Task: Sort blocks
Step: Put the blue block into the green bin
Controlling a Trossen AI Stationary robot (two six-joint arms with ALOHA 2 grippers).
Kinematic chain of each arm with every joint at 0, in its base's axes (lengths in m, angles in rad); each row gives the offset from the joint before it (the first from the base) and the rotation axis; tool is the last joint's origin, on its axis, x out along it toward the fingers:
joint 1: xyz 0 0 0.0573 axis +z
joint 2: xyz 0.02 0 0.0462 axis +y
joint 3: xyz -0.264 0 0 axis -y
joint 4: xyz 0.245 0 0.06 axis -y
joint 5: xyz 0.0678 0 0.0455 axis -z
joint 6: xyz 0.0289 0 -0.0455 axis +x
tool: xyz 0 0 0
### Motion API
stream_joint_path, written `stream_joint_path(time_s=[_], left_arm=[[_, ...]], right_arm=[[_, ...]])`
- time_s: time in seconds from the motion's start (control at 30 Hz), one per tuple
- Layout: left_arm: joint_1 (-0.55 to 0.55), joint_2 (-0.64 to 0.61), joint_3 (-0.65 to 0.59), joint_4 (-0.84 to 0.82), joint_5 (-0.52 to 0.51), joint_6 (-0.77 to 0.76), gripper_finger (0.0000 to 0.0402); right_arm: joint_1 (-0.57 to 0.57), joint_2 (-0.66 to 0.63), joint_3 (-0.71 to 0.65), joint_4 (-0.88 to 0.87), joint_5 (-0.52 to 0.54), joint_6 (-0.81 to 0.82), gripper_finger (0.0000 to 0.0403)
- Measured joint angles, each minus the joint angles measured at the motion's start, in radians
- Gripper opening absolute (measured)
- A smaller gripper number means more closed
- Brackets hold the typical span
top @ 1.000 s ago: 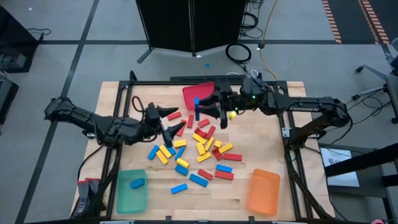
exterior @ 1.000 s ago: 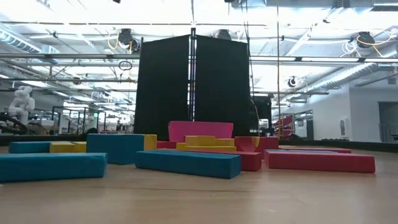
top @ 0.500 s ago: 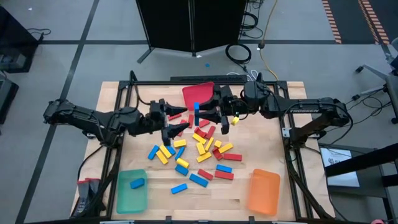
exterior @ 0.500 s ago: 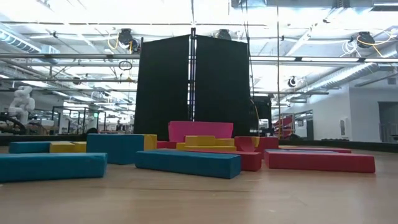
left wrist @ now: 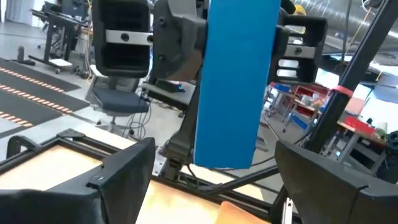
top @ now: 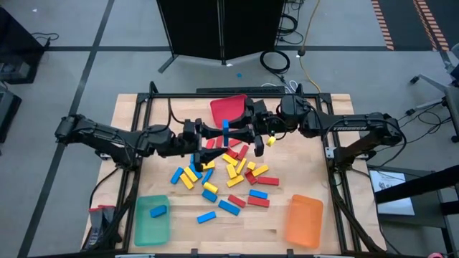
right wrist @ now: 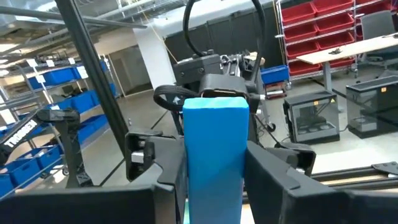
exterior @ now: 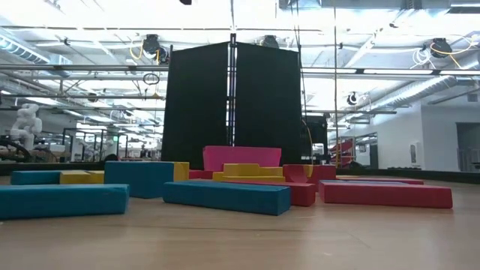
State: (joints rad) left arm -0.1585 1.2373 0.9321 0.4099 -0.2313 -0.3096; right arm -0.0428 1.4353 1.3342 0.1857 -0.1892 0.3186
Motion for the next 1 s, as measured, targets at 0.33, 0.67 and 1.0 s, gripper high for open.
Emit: stream_joint_path(time_s=[0.33, 0.67, 1.0], left_arm=[[0.008, 0.000, 0.000, 0.001, -0.010, 0.001, 0.0316], [0.008, 0.000, 0.000, -0.041, -0.004, 0.000, 0.0231], [0.008, 0.001, 0.000, -0.030, 0.001, 0.012, 0.0133]], right_arm=[[0.000, 0.026, 0.000, -0.011, -0.021, 0.006, 0.0103], [-0.001, 0.033, 0.000, 0.003, -0.024, 0.008, 0.0103], [-0.002, 0.031, 0.000, -0.002, -0.021, 0.016, 0.0103]])
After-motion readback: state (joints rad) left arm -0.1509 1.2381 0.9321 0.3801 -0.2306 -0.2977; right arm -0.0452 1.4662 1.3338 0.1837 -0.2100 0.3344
